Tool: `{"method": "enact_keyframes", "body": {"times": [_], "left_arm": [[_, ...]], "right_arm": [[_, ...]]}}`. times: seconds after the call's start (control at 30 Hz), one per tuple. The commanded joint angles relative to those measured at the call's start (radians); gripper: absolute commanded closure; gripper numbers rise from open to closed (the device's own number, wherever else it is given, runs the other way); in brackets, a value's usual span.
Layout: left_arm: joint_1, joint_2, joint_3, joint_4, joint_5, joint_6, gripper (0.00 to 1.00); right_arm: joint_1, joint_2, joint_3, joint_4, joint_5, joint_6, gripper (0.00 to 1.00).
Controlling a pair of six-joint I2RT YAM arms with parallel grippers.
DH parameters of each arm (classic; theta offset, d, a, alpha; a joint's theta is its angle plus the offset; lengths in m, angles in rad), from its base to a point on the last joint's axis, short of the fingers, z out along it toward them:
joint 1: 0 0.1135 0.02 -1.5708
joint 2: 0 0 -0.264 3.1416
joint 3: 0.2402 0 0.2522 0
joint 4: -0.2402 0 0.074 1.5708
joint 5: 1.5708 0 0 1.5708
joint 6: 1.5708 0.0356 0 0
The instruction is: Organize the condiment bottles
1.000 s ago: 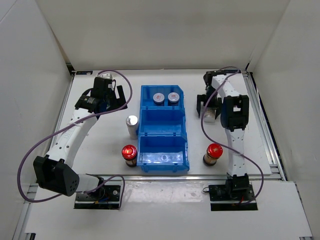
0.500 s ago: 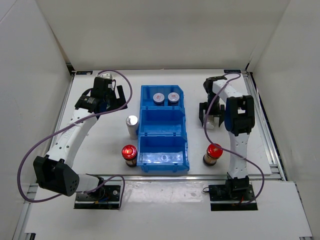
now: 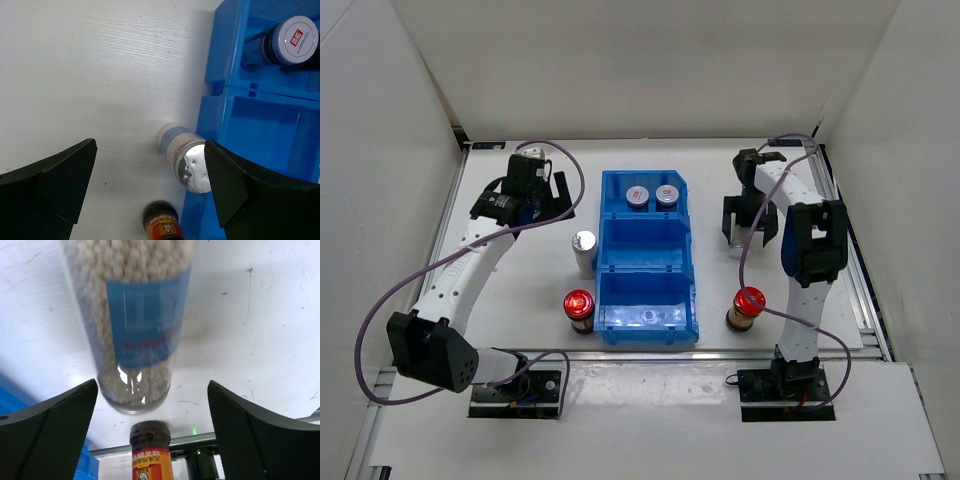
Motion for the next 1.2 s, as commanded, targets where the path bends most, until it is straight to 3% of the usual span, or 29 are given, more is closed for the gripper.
{"method": "enact_keyframes", "body": {"times": [0.0,0.37,0.5,0.73,0.83,1.17], "left_arm": [[-0.005,-0.04,-0.011,0.004,0.003,-0.004,0.0],[-0.005,-0.04,-0.011,0.004,0.014,-0.004,0.0],[-0.005,-0.04,-0.011,0.004,0.023,-0.004,0.0],[-0.005,-0.04,-0.011,-0.005,0.023,-0.004,0.0],[-0.005,-0.04,-0.011,-0.005,0.023,-0.004,0.0],[-0.005,-0.04,-0.021,0.013,0.034,-0.013,0.0]], "right_arm": [[0.01,-0.081,-0.05,0.088,0.004,0.013,0.08],[0.01,-0.123,-0.215,0.273,-0.09,0.022,0.13],[0.01,-0.146,-0.225,0.296,-0.09,0.022,0.25],[0.01,-0.195,-0.243,0.307,-0.07,0.013,0.67],[0.01,-0.252,-0.243,0.284,-0.059,0.002,0.78],[0.01,-0.396,-0.185,0.178,-0.045,-0.017,0.96]]}}
